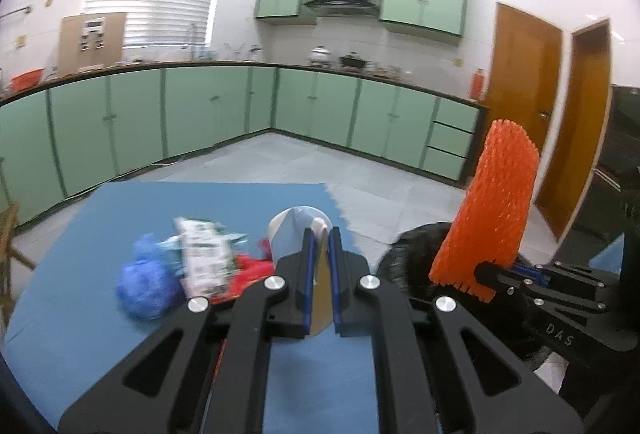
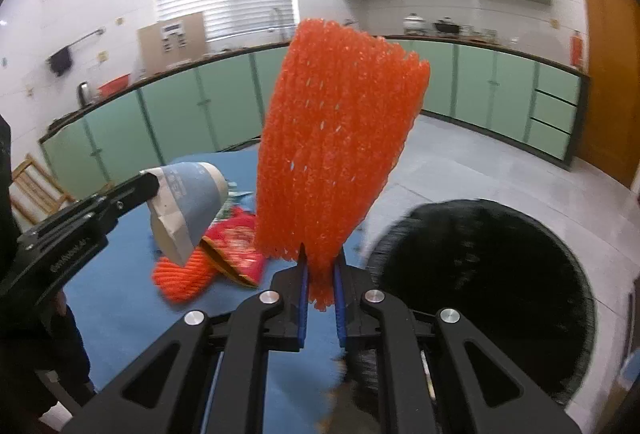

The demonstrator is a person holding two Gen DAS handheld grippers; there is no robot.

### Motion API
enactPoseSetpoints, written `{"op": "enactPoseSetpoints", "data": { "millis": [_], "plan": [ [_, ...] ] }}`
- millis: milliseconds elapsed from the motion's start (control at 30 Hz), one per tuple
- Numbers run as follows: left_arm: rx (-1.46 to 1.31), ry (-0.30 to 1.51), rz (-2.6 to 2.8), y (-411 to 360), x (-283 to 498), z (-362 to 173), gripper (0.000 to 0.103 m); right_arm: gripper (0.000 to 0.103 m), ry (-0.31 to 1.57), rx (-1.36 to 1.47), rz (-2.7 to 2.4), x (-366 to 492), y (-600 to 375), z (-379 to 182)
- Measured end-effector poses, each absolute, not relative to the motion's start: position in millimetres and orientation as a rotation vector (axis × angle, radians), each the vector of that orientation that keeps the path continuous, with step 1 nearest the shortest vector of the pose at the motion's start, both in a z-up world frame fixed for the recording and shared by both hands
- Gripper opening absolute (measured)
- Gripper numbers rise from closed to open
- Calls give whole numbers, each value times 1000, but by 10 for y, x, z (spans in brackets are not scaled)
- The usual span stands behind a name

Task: Collect trash
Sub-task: 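Carry the cup and net over the bin and open both tools, then return both tools to the mat and grasp another orange net with the left tool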

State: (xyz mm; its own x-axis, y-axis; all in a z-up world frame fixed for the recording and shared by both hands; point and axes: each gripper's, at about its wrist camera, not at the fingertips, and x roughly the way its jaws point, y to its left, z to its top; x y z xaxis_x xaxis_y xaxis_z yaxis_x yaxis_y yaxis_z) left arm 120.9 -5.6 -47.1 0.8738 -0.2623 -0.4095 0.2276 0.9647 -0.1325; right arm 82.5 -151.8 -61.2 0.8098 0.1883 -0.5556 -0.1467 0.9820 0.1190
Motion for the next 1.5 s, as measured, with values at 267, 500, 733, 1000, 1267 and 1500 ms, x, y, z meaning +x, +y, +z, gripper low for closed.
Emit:
{"op": "enactPoseSetpoints", "data": {
  "millis": [267,500,733,1000,1267,1500],
  "plan": [
    [-50,441,-405,-780,1321,-582,6,11,622,137,14,756,-2257,-700],
    [-33,481,-501,-1328,1434,-815,6,11,661,156,-84,723,-2699,-902],
    [-20,525,-555,-1727,1594,-1043,6,11,730,176,-138,749,-2992,-1190],
    [-2,567,-591,-1966,1740,-1199,11,19,791,195,-167,771,-3133,-1438],
    [-19,578,-591,-1908,1786,-1203,47,76,774,193,-242,708,-3208,-1459],
    [-24,539,-530,-1655,1740,-1097,76,97,716,181,-251,675,-3095,-1284]
  ]
}}
